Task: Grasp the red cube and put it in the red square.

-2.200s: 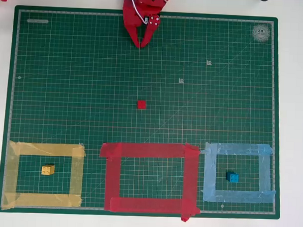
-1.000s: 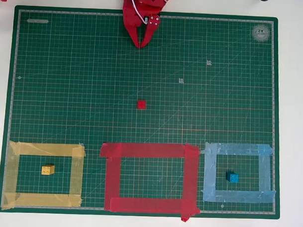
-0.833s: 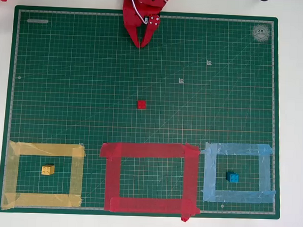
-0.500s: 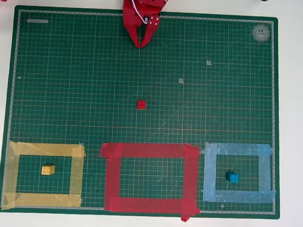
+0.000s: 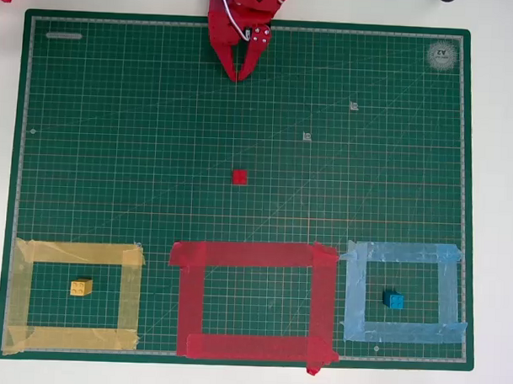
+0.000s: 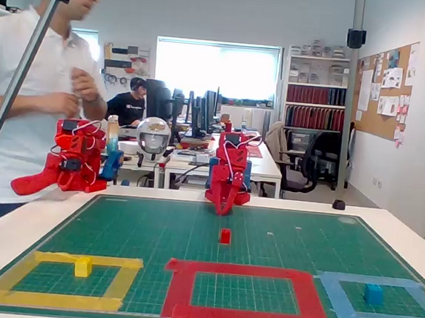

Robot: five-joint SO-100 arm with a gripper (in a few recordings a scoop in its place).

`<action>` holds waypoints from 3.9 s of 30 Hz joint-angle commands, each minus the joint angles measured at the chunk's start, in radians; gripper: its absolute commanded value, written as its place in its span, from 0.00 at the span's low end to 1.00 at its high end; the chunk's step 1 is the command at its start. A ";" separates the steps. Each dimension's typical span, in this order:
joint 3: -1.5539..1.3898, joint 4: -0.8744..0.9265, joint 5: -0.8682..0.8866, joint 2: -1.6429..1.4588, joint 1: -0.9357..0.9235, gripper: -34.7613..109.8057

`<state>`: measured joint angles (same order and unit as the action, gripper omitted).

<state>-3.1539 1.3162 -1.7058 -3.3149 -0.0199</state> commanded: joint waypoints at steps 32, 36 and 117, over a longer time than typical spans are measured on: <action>-0.008 0.015 -0.018 -0.035 -0.005 0.23; -0.008 0.015 -0.018 -0.035 -0.005 0.23; 0.227 -1.482 0.067 1.081 0.054 0.30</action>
<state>-2.9683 -0.0890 -1.6337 -2.2749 0.0414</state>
